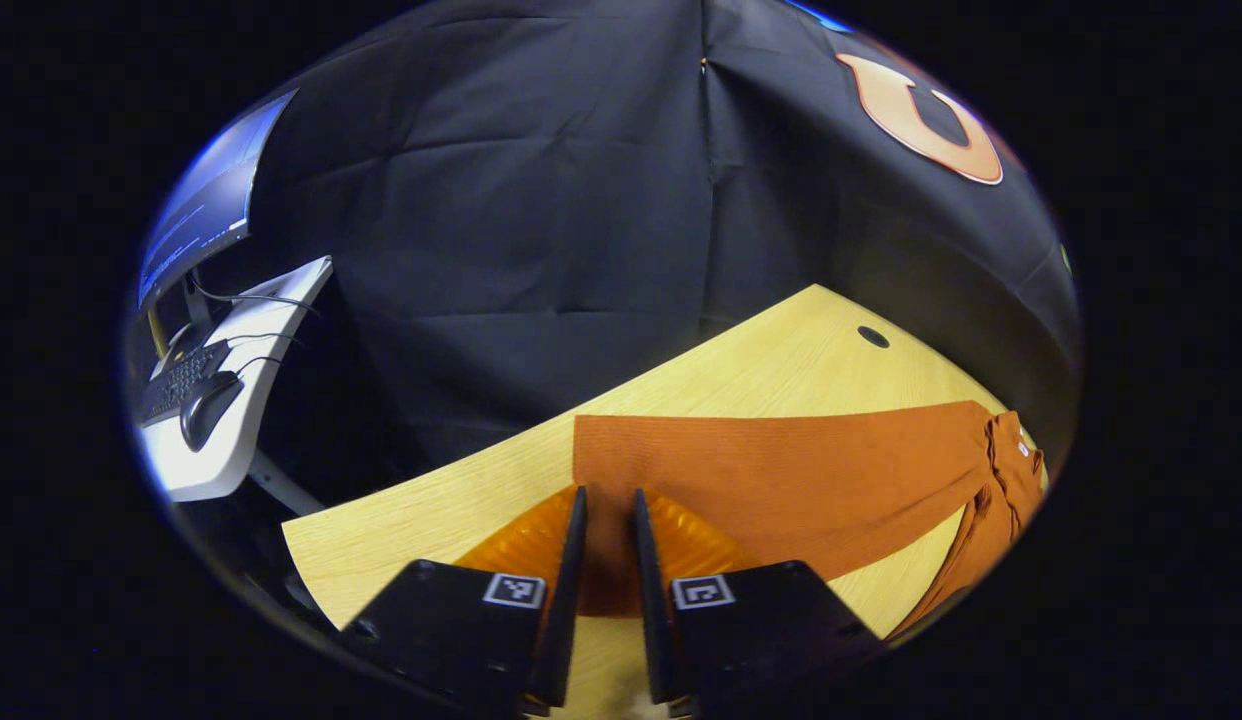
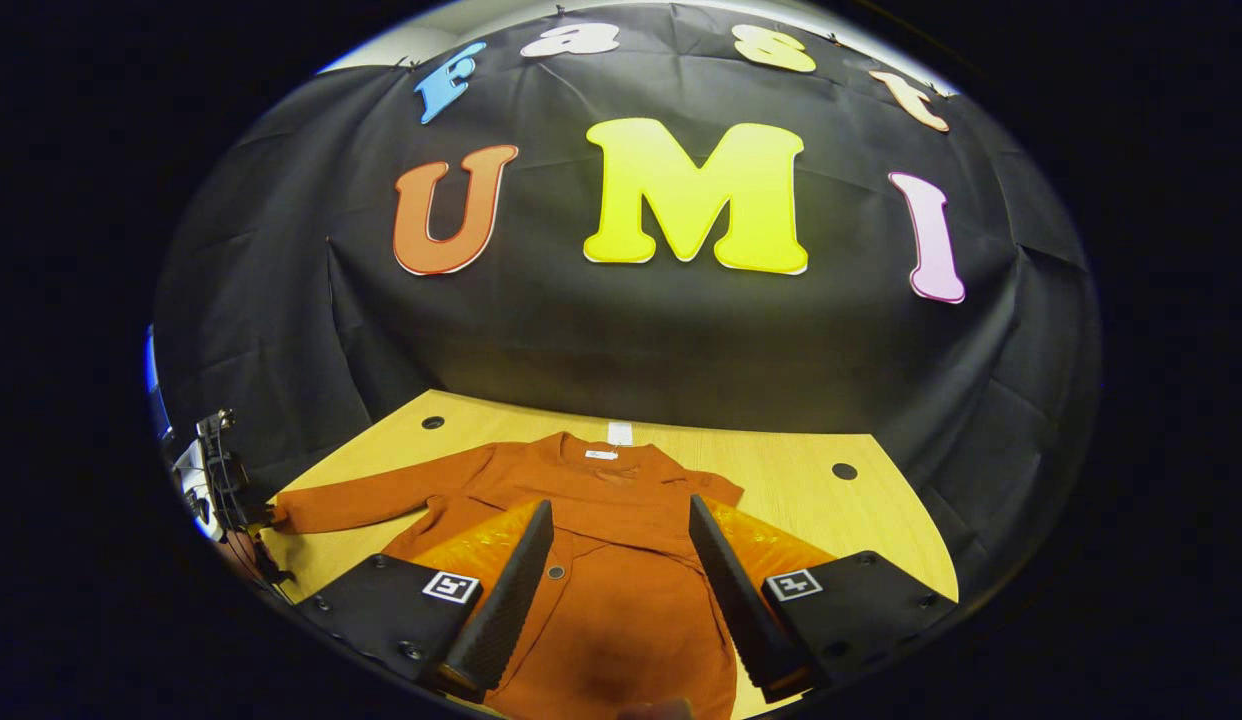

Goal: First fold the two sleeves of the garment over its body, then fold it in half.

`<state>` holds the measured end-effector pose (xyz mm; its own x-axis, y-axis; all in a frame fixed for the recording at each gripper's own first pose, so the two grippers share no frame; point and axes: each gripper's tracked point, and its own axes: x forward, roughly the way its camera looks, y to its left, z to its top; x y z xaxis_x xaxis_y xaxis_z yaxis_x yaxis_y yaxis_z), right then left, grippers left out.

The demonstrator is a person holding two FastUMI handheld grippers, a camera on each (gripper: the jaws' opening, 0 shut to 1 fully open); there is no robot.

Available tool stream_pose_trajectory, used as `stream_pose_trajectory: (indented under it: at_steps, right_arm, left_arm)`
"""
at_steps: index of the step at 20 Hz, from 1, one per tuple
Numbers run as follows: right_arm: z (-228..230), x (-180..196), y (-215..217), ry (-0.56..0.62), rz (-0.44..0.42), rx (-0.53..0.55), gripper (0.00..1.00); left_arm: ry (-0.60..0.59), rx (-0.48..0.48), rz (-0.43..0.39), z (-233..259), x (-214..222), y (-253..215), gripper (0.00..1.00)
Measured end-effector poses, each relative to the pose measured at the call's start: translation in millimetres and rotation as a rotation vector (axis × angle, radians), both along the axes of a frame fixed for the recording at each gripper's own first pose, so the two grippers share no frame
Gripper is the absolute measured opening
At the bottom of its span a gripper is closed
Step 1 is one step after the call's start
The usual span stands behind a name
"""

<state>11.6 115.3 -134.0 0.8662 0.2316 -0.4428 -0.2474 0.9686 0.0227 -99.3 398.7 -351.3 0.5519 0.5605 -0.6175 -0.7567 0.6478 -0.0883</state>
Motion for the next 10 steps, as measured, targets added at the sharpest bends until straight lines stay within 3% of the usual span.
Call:
stream_pose_trajectory:
  at_steps: [1,5,10]
  right_arm:
    - [-2,0,-2,0.003,-0.005,-0.001,0.88]
    - [-8,-10,-5,0.013,-0.015,0.005,0.88]
    - [-6,-18,-18,-0.011,-0.035,0.011,0.88]
  left_arm:
    - [0.008,-0.002,-0.022,1,1,-1,0.23]
    - [-0.011,-0.079,-0.101,3,10,-14,0.05]
    - [-0.147,-0.172,-0.183,45,39,-27,0.03]
